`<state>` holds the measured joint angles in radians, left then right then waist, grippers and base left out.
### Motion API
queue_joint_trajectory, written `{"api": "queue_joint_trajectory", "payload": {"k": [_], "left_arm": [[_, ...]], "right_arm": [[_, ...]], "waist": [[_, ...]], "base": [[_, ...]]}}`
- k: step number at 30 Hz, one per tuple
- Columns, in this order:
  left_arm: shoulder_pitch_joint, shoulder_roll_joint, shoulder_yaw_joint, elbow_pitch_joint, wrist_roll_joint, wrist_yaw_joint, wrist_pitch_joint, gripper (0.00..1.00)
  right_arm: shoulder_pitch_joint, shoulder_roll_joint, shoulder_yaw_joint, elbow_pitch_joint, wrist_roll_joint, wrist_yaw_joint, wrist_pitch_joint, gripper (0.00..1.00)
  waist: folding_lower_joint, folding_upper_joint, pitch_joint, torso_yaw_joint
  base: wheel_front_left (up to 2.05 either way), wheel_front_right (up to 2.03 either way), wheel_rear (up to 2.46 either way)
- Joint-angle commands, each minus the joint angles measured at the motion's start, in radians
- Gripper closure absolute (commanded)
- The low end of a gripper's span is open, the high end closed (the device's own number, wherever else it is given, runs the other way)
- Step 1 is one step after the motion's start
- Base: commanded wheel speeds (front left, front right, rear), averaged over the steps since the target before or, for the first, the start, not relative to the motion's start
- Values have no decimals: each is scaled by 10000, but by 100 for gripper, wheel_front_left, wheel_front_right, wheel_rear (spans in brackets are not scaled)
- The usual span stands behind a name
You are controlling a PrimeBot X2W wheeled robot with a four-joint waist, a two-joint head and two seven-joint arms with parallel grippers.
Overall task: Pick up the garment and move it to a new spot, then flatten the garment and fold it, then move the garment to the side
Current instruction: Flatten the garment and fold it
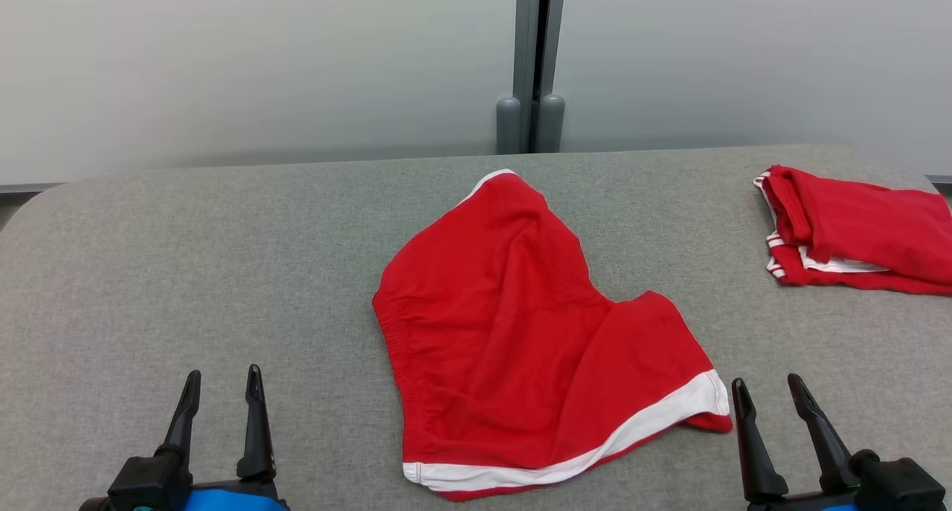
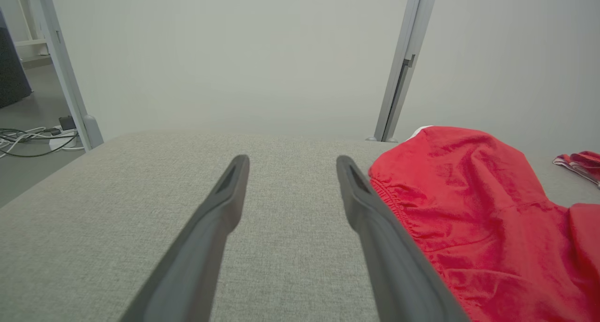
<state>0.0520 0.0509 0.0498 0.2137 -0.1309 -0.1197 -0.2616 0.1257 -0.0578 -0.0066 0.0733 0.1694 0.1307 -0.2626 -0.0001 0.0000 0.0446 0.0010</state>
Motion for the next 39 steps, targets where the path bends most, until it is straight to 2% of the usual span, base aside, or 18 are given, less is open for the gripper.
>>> {"api": "queue_joint_trajectory", "payload": {"k": [1,13,18,25,26,28,35,39], "left_arm": [[-17,-6,6,-33,35,-7,-45,0],[16,-8,35,-68,108,21,-45,0],[-131,-14,-356,-5,49,-64,-45,0],[-489,367,-2795,769,-246,-104,-45,0],[-489,367,-2795,769,-246,-104,-45,0],[-615,641,-3893,1177,-622,-105,-45,0],[-860,1055,-5214,1918,-1292,-108,-45,0],[-1030,1130,-5447,2328,-1548,-109,-45,0]], "right_arm": [[-14,42,-22,34,-51,1,-27,0],[-113,59,-5,264,-158,1,-27,0],[-393,32,-282,888,285,1,81,0],[-1439,-832,-176,2611,362,1,234,0],[-1439,-832,-176,2611,362,1,234,0],[-1869,-1213,155,3277,601,1,248,0],[-2736,-1732,1214,4301,1342,1,215,0],[-3251,-2001,1972,4911,1869,1,160,0]], "waist": [[1,0,11,8],[1,0,49,-11],[1,0,115,-65],[1,0,413,-82],[1,0,413,-82],[1,0,558,-112],[1,0,846,-206],[1,0,1000,-232]], "base": [[0,0,0],[0,0,0],[0,0,0],[0,0,0],[0,0,0],[0,0,0],[0,0,0],[0,0,0]]}}
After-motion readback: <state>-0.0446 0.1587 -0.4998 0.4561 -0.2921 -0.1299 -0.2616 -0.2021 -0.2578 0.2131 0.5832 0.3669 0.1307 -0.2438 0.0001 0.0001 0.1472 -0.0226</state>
